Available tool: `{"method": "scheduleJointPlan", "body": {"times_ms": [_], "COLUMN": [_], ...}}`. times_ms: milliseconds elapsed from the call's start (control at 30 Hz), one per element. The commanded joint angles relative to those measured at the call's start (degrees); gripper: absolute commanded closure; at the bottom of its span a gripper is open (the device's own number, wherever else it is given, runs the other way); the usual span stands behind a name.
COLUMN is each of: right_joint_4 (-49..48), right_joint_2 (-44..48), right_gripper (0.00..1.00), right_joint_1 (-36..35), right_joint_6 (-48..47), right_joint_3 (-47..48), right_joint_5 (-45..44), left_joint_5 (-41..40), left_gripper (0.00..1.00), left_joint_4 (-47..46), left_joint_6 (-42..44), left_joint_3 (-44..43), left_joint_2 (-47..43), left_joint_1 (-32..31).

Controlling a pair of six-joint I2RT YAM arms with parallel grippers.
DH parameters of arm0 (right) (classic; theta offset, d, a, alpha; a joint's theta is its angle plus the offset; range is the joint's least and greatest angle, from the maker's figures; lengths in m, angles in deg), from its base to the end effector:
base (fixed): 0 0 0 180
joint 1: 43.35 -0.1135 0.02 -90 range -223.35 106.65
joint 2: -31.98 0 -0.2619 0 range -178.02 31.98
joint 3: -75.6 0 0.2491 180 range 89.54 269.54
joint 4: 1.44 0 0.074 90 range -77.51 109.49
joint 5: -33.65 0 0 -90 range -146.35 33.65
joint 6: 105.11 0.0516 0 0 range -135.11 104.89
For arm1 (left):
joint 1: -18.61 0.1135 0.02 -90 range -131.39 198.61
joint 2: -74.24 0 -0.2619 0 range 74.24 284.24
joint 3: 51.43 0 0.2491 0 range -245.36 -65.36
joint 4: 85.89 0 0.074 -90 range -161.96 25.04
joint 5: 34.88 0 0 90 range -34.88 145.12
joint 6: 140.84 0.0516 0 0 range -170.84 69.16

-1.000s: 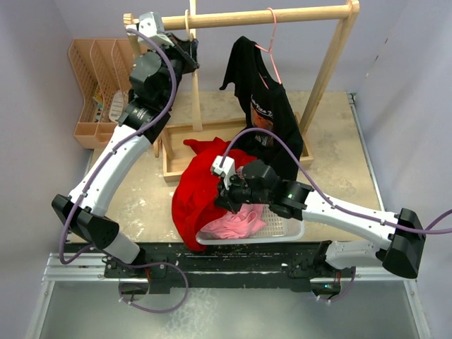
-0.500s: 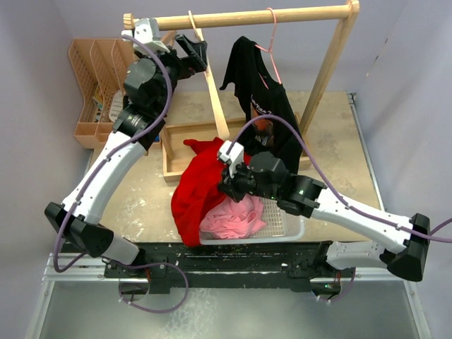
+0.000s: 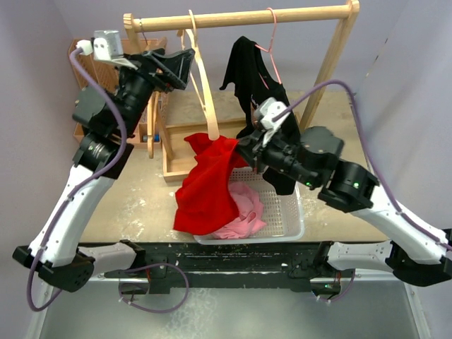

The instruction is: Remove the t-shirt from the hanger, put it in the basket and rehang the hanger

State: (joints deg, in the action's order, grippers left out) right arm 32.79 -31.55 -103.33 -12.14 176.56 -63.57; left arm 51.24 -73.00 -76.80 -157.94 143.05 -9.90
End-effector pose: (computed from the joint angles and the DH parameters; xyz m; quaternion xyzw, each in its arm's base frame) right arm 0.1187 0.1925 0.5063 -0.2870 0.6244 0.3417 0.6410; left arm 0.2093 -0.1097 0.5627 -0.0165 0.5389 -0.3691 0.7570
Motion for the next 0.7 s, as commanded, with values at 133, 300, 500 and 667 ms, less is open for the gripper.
{"method": "scheduleJointPlan", "body": {"times_ms": [133, 300, 500, 667], "right_joint_4": [-3.2, -5.3, -6.7, -8.8], "right_joint_2": [4.2, 4.2, 4.2, 5.3], "right_gripper": [1.00, 1.00, 1.00, 1.00], "right_joint_1": [-0.2, -0.2, -0.2, -0.2], "right_joint_6": [-6.0, -7.9, -11.2, -13.9], "right_joint_3": [11.0, 16.6, 21.4, 22.5], "right_joint_5": [-2.4, -3.1, -6.5, -13.5], "left_joint_5": [7.3, 11.7, 15.7, 19.4], "left_gripper": [0.01, 0.01, 0.01, 0.01], "left_joint_4": [0.0, 0.0, 1.1, 2.2], "left_joint_6": [-2.3, -2.9, -2.5, -2.4], "left_joint_3": [3.4, 3.0, 1.4, 0.0], "left_joint_2": [-6.6, -8.2, -9.9, -10.7], "left_joint_1": [0.4, 0.4, 0.4, 0.4]}}
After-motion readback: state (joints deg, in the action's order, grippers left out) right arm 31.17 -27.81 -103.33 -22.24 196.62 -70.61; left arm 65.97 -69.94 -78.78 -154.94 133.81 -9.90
